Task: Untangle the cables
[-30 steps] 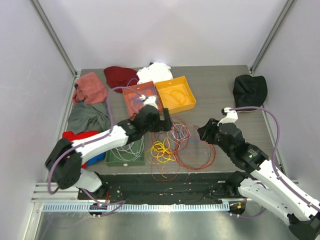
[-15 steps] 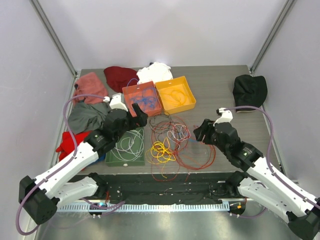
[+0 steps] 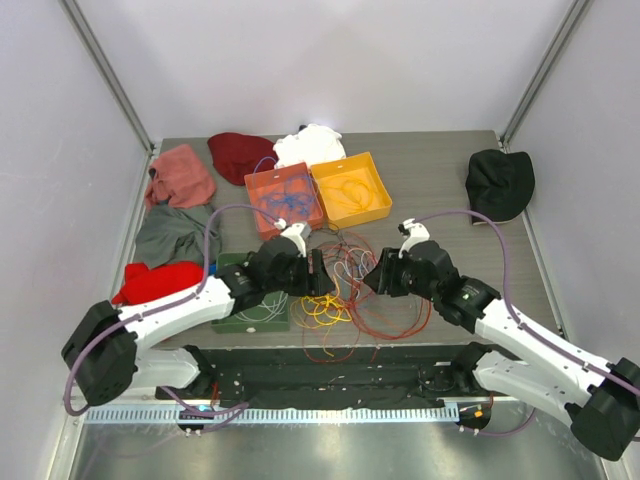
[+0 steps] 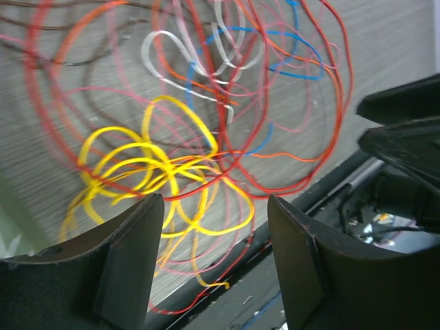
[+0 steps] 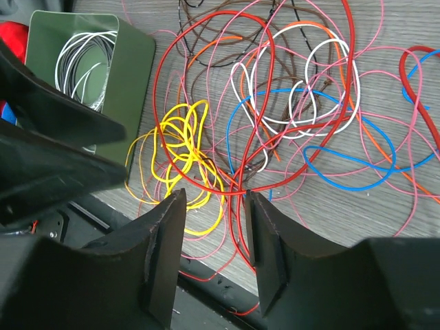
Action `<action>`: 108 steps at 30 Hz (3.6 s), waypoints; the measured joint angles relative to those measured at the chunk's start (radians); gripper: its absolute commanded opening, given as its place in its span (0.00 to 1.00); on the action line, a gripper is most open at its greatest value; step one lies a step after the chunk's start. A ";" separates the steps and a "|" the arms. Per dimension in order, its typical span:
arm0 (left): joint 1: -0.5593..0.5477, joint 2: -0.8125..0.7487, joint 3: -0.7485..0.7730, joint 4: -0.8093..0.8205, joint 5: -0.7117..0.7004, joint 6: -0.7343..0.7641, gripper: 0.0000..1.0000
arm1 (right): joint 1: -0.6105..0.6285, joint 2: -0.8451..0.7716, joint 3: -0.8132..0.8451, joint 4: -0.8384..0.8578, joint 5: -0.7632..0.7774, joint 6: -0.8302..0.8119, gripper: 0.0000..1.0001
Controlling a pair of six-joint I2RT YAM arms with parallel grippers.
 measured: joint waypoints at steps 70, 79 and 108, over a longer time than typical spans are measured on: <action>-0.032 0.076 0.512 -0.077 -0.060 0.121 0.02 | 0.004 -0.107 -0.001 -0.038 0.096 0.002 0.43; -0.032 -0.005 1.087 -0.209 -0.105 0.259 0.00 | 0.004 -0.155 0.010 -0.047 0.107 -0.008 0.42; -0.032 0.255 1.178 -0.352 -0.127 0.330 0.00 | 0.004 -0.294 0.050 -0.123 0.188 -0.021 0.46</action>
